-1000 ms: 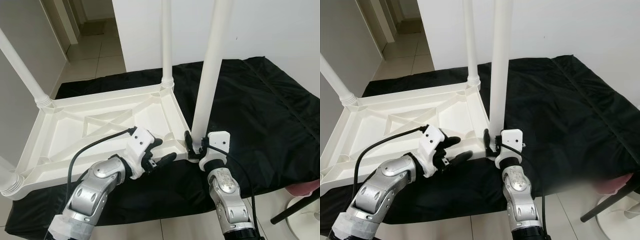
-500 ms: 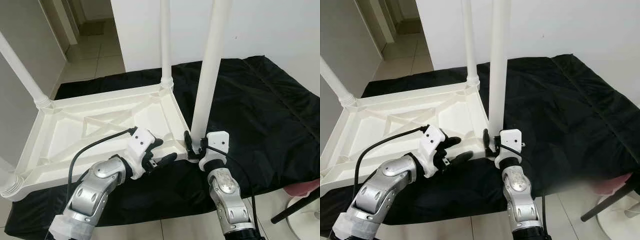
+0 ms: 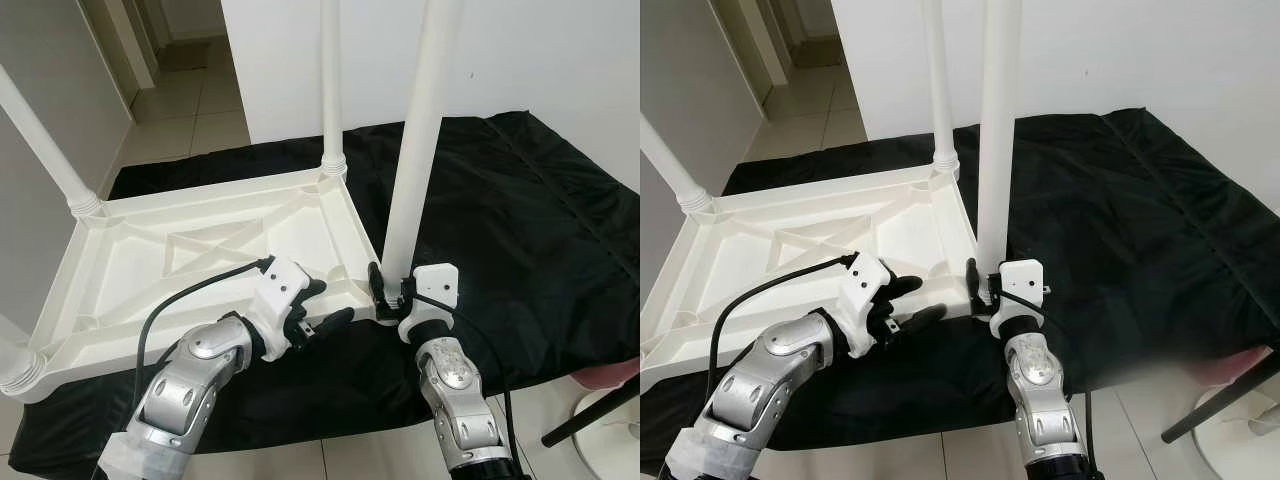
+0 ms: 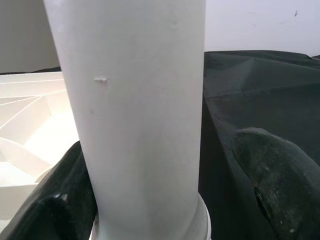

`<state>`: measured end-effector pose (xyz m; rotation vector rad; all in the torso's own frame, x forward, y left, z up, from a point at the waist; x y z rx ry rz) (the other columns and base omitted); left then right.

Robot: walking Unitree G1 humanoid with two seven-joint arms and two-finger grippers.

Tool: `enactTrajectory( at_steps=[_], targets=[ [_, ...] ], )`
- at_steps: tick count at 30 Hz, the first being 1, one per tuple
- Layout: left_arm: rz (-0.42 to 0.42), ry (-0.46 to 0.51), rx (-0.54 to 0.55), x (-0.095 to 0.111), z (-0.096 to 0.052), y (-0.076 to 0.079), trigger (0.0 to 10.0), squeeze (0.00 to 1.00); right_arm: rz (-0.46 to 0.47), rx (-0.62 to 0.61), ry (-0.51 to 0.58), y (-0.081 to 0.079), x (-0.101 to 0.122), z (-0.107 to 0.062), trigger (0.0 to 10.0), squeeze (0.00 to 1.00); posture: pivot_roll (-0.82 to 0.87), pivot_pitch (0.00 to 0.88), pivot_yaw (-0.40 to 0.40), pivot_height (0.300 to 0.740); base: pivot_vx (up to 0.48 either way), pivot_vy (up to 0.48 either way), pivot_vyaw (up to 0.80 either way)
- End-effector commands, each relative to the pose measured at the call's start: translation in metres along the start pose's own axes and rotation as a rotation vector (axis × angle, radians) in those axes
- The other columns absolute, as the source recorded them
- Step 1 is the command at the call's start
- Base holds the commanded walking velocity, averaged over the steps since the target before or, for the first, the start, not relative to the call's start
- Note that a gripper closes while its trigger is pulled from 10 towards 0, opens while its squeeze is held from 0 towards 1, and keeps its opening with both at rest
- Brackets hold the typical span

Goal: Building children table

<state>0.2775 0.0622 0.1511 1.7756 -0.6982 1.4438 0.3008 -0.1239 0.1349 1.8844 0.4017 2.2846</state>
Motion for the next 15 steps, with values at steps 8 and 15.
enactTrajectory(
  at_steps=[8, 15],
  targets=[
    [0.009, -0.024, -0.004, -0.0026, -0.0053, 0.0025, 10.0, 0.00, 0.029, 0.098, 0.068, -0.0065, 0.0111, -0.0053, 10.0, 0.00, -0.04, 0.000, 0.077, 0.740, 0.000, 0.000, 0.00],
    [0.054, -0.035, -0.042, -0.0044, -0.0092, 0.0055, 10.0, 0.00, 0.023, 0.186, 0.102, -0.0022, 0.0138, -0.0028, 10.0, 0.00, -0.04, 0.000, 0.057, 0.740, 0.000, 0.000, 0.00]
  ],
)
Point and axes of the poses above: a point about 5 cm out from each wrist's last joint towards the gripper, its own z axis pointing out of the wrist towards the gripper, its own x axis along the axis of the wrist's last joint, y = z × x, the point moved 2 cm from there along z, pointing out of the wrist towards the gripper, and after that the axes turned 15 degrees about -z, right-handed, at the moved point
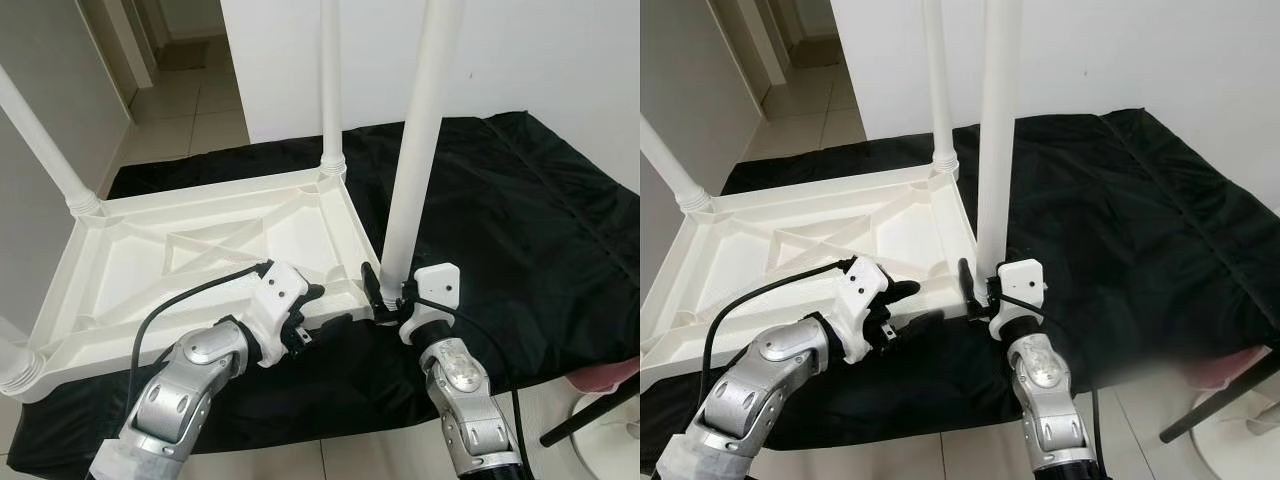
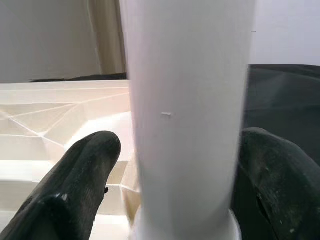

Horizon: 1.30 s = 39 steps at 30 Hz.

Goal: Building children table

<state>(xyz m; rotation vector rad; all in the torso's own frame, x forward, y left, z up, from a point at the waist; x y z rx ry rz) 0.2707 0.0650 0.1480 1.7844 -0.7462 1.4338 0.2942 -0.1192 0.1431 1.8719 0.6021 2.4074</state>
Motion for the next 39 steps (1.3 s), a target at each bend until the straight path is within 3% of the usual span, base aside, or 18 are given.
enactTrajectory(
  at_steps=[1, 11, 15, 33, 34, 35, 36, 38, 39],
  targets=[
    [0.030, -0.011, -0.032, 0.000, -0.005, 0.001, 10.0, 0.00, 0.009, 0.057, 0.033, 0.003, 0.005, 0.004, 10.0, 0.00, -0.04, 0.001, 0.049, 0.740, 0.000, 0.000, 0.00],
    [0.024, -0.006, -0.030, 0.003, -0.016, -0.007, 10.0, 0.00, 0.023, 0.187, 0.059, 0.007, 0.007, 0.010, 10.0, 0.00, -0.03, 0.000, 0.032, 0.740, 0.000, 0.000, 0.00],
    [0.064, 0.013, -0.055, 0.002, -0.017, 0.000, 10.0, 0.00, 0.022, 0.278, 0.061, 0.010, 0.003, 0.013, 10.0, 0.00, -0.03, 0.000, 0.032, 0.740, 0.000, 0.000, 0.00],
    [0.023, 0.018, -0.162, 0.005, -0.004, 0.022, 10.0, 0.00, -0.074, 0.473, 0.014, 0.029, -0.014, 0.023, 10.0, 0.00, -0.01, 0.000, 0.051, 0.740, 0.000, 0.000, 0.00],
    [0.028, 0.019, -0.162, 0.006, -0.003, 0.023, 10.0, 0.00, -0.075, 0.491, 0.007, 0.030, -0.017, 0.023, 8.0, 0.00, 0.00, 0.000, 0.047, 0.740, 0.000, 0.000, 0.00],
    [0.028, 0.019, -0.162, 0.006, -0.003, 0.023, 10.0, 0.00, -0.075, 0.491, 0.007, 0.030, -0.017, 0.023, 8.0, 0.00, 0.00, 0.000, 0.047, 0.740, 0.000, 0.000, 0.00],
    [0.032, 0.019, -0.164, 0.006, -0.003, 0.024, 10.0, 0.00, -0.079, 0.505, 0.001, 0.031, -0.019, 0.023, 4.3, 0.00, 0.01, 0.000, 0.040, 0.740, 0.000, 0.000, 0.00],
    [0.033, 0.018, -0.166, 0.006, -0.002, 0.024, 10.0, 0.00, -0.081, 0.513, -0.001, 0.032, -0.020, 0.024, 4.3, 0.00, 0.01, 0.000, 0.036, 0.740, 0.000, 0.000, 0.00],
    [0.039, 0.019, -0.168, 0.007, -0.002, 0.025, 10.0, 0.00, -0.081, 0.518, 0.000, 0.033, -0.020, 0.025, 2.4, 0.00, 0.01, 0.000, 0.029, 0.740, 0.000, 0.000, 0.00]
  ],
)
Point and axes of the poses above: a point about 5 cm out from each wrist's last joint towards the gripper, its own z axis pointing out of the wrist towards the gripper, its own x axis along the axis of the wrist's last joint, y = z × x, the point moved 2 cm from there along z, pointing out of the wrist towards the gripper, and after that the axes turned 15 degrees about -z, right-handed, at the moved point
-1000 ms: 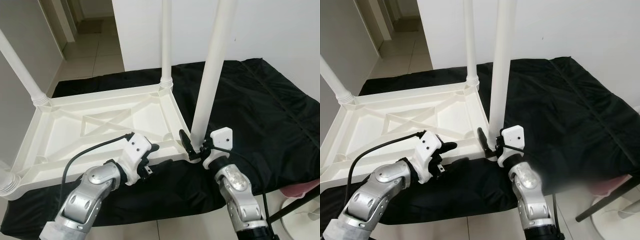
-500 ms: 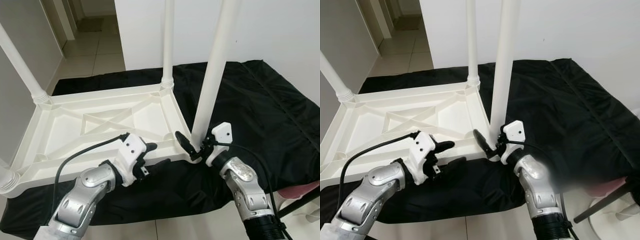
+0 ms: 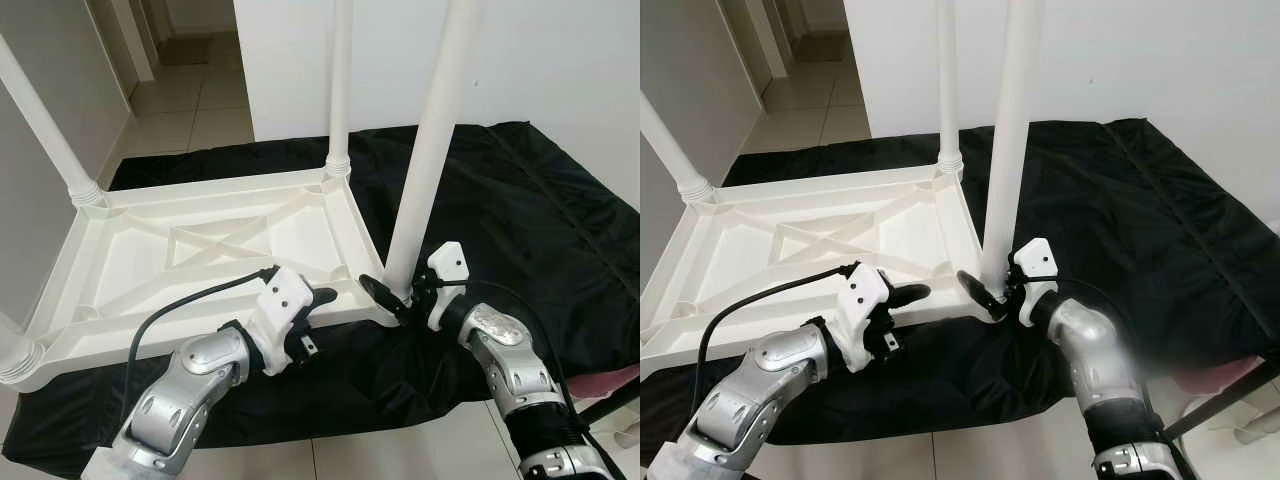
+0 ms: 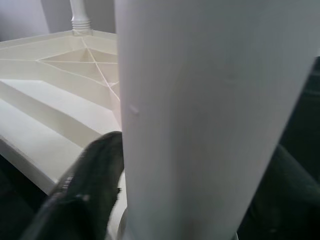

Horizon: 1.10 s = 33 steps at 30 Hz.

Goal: Building children table

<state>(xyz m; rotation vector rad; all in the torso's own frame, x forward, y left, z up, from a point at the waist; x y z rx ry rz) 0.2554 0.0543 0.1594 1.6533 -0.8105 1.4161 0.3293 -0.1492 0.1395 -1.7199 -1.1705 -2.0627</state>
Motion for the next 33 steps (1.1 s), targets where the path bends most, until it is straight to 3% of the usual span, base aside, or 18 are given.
enactTrajectory(
  at_steps=[1, 2, 9, 10, 18, 27, 33],
  targets=[
    [0.012, -0.030, -0.054, -0.001, -0.001, 0.005, 10.0, 0.00, -0.016, 0.022, 0.004, 0.000, 0.001, 0.002, 2.4, 0.00, 0.01, 0.000, 0.029, 0.740, 0.000, 0.000, 0.00],
    [0.015, -0.029, -0.053, -0.001, -0.002, 0.004, 10.0, 0.00, -0.022, 0.034, 0.005, 0.000, 0.001, 0.003, 0.0, 0.00, 0.01, 0.000, 0.030, 0.740, 0.000, 0.000, 0.00],
    [0.020, -0.029, -0.058, 0.000, 0.000, 0.005, 10.0, 0.00, -0.034, 0.066, 0.005, 0.003, 0.002, 0.006, 0.0, 0.00, 0.02, 0.000, 0.020, 0.740, 0.000, 0.000, 0.00],
    [0.025, -0.037, -0.065, -0.002, 0.002, 0.008, 10.0, 0.00, -0.027, 0.076, 0.000, 0.003, 0.001, 0.006, 10.0, 0.00, 0.01, 0.000, 0.026, 0.740, 0.000, 0.000, 0.00],
    [0.006, -0.041, -0.093, -0.007, 0.005, 0.017, 10.0, 0.00, 0.011, 0.041, 0.008, -0.001, -0.001, 0.003, 10.0, 0.00, 0.01, 0.000, 0.025, 0.740, 0.000, 0.000, 0.00],
    [0.022, -0.024, -0.013, -0.010, 0.009, 0.000, 10.0, 0.00, 0.074, -0.077, 0.032, -0.015, 0.000, 0.002, 10.0, 0.00, -0.01, 0.000, 0.025, 0.740, 0.000, 0.000, 0.00],
    [0.011, -0.024, -0.005, -0.012, 0.010, -0.002, 10.0, 0.00, 0.029, -0.142, -0.014, -0.019, -0.002, 0.004, 10.0, 0.00, -0.02, 0.000, 0.044, 0.740, 0.000, 0.000, 0.00]
  ],
)
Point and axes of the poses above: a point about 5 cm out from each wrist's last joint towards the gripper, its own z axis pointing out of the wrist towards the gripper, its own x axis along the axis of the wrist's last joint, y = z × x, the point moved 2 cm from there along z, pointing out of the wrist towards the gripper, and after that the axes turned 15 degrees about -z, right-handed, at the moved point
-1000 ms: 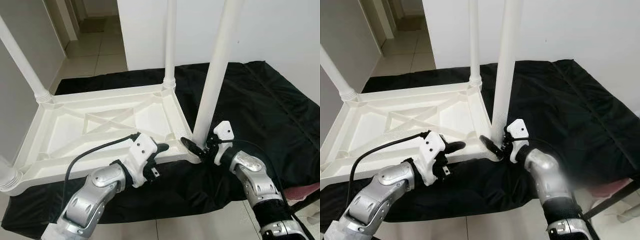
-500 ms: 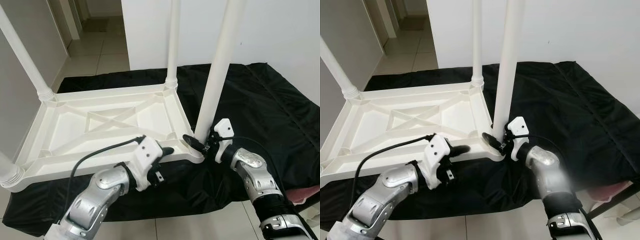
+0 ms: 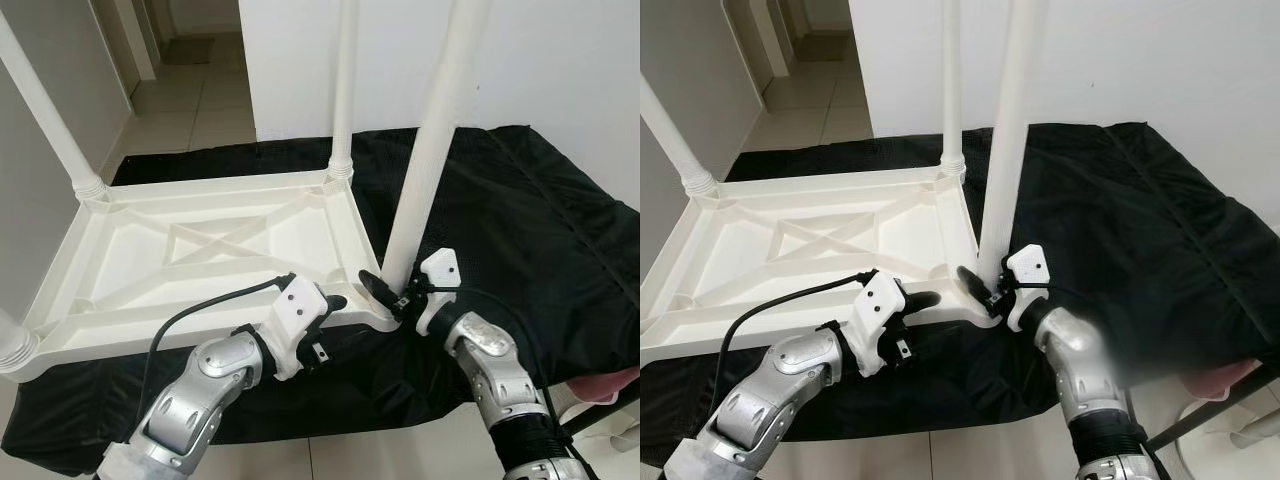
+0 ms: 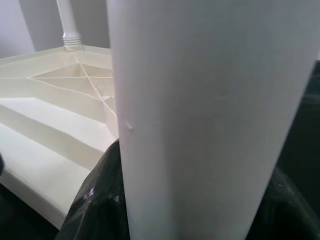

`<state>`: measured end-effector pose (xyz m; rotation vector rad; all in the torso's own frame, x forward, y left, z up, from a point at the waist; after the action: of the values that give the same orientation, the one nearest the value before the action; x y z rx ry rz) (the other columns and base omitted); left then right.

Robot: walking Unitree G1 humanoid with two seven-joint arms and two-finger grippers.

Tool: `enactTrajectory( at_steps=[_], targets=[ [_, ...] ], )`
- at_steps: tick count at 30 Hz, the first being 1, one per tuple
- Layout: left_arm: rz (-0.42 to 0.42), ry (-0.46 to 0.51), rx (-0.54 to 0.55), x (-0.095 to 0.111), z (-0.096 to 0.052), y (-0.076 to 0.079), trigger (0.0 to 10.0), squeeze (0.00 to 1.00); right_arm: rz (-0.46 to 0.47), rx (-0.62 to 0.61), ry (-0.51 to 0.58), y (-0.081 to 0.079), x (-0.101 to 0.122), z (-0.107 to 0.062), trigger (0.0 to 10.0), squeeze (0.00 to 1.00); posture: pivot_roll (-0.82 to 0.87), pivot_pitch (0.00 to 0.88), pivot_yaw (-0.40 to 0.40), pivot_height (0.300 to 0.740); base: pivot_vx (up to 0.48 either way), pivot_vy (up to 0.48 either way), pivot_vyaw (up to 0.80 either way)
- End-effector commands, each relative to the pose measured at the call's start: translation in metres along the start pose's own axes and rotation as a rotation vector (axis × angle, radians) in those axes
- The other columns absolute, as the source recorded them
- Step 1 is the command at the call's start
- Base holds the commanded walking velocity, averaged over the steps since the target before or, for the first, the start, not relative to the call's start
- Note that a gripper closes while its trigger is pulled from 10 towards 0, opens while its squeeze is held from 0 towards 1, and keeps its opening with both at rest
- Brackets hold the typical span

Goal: Building children table

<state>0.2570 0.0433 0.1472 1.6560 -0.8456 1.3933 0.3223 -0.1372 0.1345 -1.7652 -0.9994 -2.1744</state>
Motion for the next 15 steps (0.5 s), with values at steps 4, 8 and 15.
enactTrajectory(
  at_steps=[4, 8, 15],
  targets=[
    [-0.004, -0.001, 0.047, -0.002, -0.001, -0.011, 10.0, 0.00, -0.027, -0.070, -0.072, -0.004, -0.005, 0.001, 10.0, 0.00, -0.03, 0.000, 0.051, 0.740, 0.000, 0.000, 0.00],
    [-0.027, 0.024, 0.086, 0.001, -0.001, -0.017, 10.0, 0.00, -0.035, -0.119, -0.086, -0.004, -0.004, 0.000, 10.0, 0.00, -0.03, 0.000, 0.054, 0.740, 0.000, 0.000, 0.00],
    [-0.035, 0.046, 0.119, 0.003, 0.000, -0.022, 10.0, 0.00, -0.026, -0.176, -0.098, -0.011, 0.000, -0.001, 10.0, 0.00, -0.05, 0.000, 0.066, 0.740, 0.000, 0.000, 0.00]
  ],
)
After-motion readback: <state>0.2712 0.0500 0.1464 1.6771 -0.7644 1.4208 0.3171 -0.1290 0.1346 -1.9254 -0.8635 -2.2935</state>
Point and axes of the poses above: a point about 5 cm out from each wrist's last joint towards the gripper, its own z axis pointing out of the wrist towards the gripper, its own x axis along the axis of the wrist's last joint, y = z × x, the point moved 2 cm from there along z, pointing out of the wrist towards the gripper, and after that the axes turned 15 degrees about -z, right-handed, at the moved point
